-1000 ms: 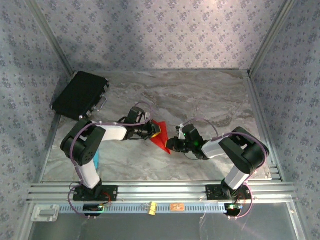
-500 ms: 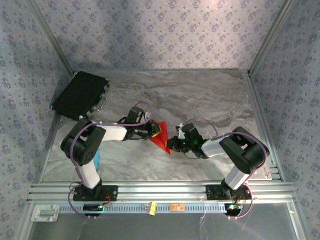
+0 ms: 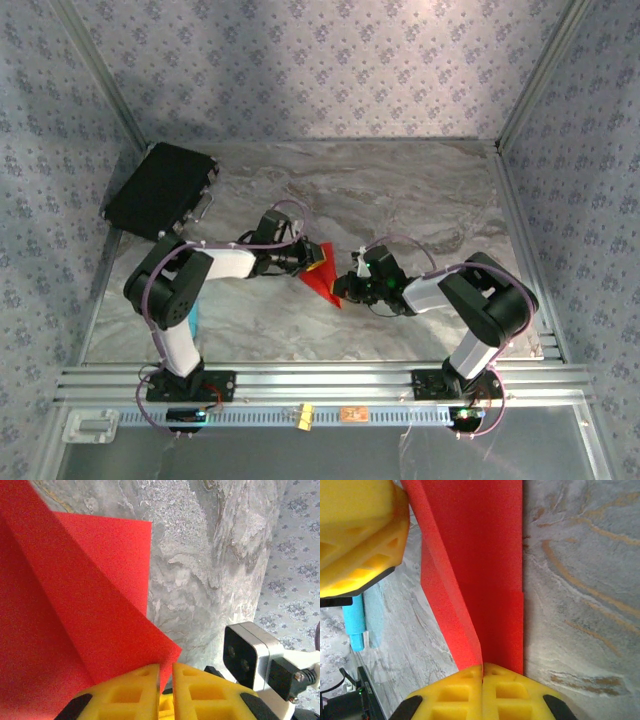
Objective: Fold a paper plane with a square sheet of paper (pick it up from the middle)
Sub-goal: Fourth fold the wing at the center of the table.
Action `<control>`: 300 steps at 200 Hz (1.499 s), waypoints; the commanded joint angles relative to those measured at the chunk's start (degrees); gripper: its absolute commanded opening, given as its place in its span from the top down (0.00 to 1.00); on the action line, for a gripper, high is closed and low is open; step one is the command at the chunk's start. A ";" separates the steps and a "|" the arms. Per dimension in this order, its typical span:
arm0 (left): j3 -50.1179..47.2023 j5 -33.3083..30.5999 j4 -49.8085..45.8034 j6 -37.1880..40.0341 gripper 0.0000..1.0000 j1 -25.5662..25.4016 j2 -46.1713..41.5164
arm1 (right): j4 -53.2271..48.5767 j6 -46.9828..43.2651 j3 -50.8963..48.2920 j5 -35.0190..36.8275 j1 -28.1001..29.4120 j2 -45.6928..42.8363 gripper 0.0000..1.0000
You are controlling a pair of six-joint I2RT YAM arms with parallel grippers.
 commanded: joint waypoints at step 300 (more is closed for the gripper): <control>6.11 2.75 -7.36 6.19 0.85 -0.65 9.44 | -6.94 1.73 -0.39 1.45 0.08 0.81 0.90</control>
